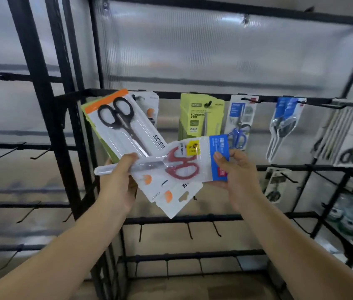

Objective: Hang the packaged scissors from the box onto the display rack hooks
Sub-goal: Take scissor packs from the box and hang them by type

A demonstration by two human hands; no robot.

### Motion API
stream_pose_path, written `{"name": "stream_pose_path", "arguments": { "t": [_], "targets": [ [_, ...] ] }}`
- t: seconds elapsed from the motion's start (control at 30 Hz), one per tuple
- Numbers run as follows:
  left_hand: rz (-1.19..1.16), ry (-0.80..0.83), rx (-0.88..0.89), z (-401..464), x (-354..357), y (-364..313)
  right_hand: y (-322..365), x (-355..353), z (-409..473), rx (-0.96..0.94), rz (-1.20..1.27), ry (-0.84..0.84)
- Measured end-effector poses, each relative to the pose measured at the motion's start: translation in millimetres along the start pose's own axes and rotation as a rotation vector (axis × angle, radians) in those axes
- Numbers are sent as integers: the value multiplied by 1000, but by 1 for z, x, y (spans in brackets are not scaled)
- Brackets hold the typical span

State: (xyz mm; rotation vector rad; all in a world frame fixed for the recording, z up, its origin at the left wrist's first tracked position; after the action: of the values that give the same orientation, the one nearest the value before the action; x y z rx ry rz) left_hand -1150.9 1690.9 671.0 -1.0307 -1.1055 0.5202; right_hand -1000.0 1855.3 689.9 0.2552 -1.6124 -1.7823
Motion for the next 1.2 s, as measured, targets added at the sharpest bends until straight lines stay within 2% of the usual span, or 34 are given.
{"name": "stream_pose_path", "arguments": {
  "t": [0.23, 0.43, 0.5, 0.57, 0.7, 0.77, 0.83, 0.93, 1.03, 1.1, 1.2],
  "targets": [
    [13, 9, -19, -6, 28, 11, 18, -19, 15, -121, 120, -19],
    [5, -126, -20, -22, 37, 21, 16, -30, 33, -75, 134, 78],
    [-38, -192, -17, -28, 38, 24, 11, -33, 38, 23, 147, 118],
    [-53, -248, 2, -33, 41, 25, 6, -36, 42, 206, 207, 182],
    [-57, -295, 28, -42, 61, 31, 5, -48, 40, 493, 480, 376],
    [-64, -300, 25, -46, 79, 37, 6, -57, 39, 588, 638, 336],
    [-55, -285, 30, -49, 100, 45, 12, -70, 44, 548, 649, 258],
    [-80, -286, 60, -54, 126, 54, 30, -107, 64, 323, 540, 73],
    [-74, -281, 86, -54, 142, 63, 56, -156, 89, 146, 559, -82],
    [-54, -281, 105, -55, 149, 68, 71, -186, 110, 73, 587, -121],
    [12, -258, 166, -59, 162, 76, 90, -218, 135, -48, 486, -96]
  ]
}}
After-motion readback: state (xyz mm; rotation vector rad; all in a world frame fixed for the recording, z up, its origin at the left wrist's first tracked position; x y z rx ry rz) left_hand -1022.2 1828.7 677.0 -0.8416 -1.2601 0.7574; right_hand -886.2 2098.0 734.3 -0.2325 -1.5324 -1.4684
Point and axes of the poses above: each hand's wrist, its own z-axis towards the middle knuckle, its own x-axis out of the palm, y = z × x, the point moved 3 cm from there along z, towards the middle knuckle, and after that the axes turned 5 degrees about z, right-handed, at the moved point
